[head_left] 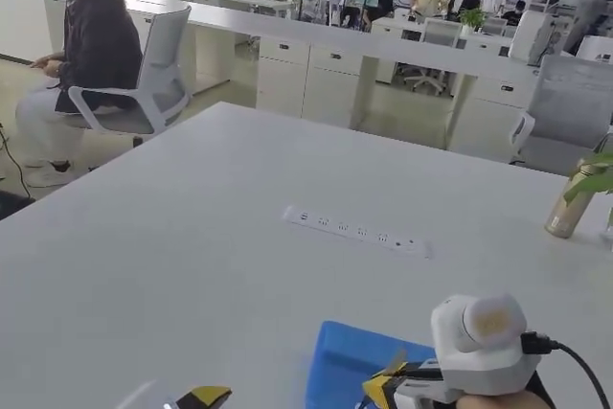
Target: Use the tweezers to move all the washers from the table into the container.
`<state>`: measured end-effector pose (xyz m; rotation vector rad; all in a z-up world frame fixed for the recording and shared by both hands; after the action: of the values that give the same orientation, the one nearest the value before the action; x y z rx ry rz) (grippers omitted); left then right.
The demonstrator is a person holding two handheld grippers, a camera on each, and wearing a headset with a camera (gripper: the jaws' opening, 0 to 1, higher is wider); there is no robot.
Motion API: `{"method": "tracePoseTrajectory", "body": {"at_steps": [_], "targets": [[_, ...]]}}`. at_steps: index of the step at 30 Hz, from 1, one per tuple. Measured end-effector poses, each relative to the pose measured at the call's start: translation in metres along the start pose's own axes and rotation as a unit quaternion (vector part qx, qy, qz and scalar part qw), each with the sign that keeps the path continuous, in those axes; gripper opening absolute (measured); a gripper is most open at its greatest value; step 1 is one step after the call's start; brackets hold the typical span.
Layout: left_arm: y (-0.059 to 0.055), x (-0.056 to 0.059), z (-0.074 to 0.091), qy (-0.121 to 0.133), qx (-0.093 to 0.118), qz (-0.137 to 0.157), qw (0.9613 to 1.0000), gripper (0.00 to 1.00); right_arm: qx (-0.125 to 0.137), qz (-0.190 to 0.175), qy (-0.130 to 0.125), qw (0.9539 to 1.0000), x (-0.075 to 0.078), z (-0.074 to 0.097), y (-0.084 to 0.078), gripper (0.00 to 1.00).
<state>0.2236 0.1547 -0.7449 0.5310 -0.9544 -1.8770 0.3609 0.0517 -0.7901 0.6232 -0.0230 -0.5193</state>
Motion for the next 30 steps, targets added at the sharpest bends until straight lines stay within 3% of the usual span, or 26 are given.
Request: {"method": "tracePoseTrajectory", "body": {"at_steps": [5, 15, 30], "targets": [[0.000, 0.000, 0.000, 0.000, 0.000, -0.001, 1.0000, 0.74, 0.006, 0.000, -0.004, 1.0000, -0.005, 0.005, 0.003, 0.04], [0.000, 0.001, 0.000, 0.002, 0.000, -0.010, 0.9999, 0.73, 0.026, -0.003, -0.010, 0.9996, 0.004, 0.017, 0.009, 0.03], [0.000, 0.001, 0.000, -0.003, 0.001, -0.005, 1.0000, 0.73, 0.048, -0.004, -0.014, 0.9987, 0.000, 0.037, 0.012, 0.03]]}}
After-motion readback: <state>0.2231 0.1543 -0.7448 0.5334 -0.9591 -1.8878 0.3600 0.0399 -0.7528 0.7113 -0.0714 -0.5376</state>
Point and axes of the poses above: the centre of the closed fingertips' face, and the gripper's own axes: z roughly backward along the fingers, x roughly to its right, y roughly out of its top, the point moved 3 cm from there along z, roughly backward along the fingers, and after that the axes turned 12 degrees about -x, right-handed, at the moved point
